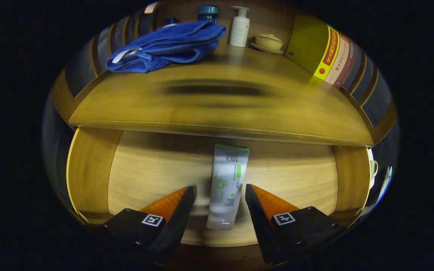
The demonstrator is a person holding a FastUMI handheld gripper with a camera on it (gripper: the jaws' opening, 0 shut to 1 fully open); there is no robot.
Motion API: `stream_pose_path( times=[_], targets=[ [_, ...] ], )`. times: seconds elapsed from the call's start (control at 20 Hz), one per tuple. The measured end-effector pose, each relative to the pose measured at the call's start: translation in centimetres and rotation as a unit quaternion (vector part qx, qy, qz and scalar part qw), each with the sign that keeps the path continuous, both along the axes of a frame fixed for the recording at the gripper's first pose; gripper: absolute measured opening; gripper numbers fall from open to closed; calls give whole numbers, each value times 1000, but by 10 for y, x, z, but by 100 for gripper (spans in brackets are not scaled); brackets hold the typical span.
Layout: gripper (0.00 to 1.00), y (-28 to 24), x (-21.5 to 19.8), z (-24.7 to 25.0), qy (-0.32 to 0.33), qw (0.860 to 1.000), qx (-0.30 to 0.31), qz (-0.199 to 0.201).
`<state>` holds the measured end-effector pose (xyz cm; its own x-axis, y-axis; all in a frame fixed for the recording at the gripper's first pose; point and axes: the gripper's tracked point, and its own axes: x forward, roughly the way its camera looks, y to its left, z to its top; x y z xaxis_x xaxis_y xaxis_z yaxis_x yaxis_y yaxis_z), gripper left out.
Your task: Pull open the drawer, take out the items inside it, and place them on the countertop above the cabinet.
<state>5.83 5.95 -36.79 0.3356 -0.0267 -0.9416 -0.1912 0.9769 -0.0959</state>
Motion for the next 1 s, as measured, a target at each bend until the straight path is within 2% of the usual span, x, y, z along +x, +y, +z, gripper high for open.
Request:
stream_pose_path(
  times=[0.2, 0.35, 0.45, 0.55, 0.75, 0.85, 1.0],
  targets=[
    [79, -3, -6, -8, 24, 1000, 3, -12],
    [81, -8, -10, -14, 41, 999, 3, -20],
    [76, -13, -14, -21, 59, 998, 6, -34],
    [66, -13, -10, -16, 54, 997, 21, -52],
    [47, -9, -1, -3, 32, 997, 36, -60],
    [41, -7, 1, 4, 31, 997, 35, -66],
    [41, 0, 3, 19, 33, 996, 43, -75]
  ],
)
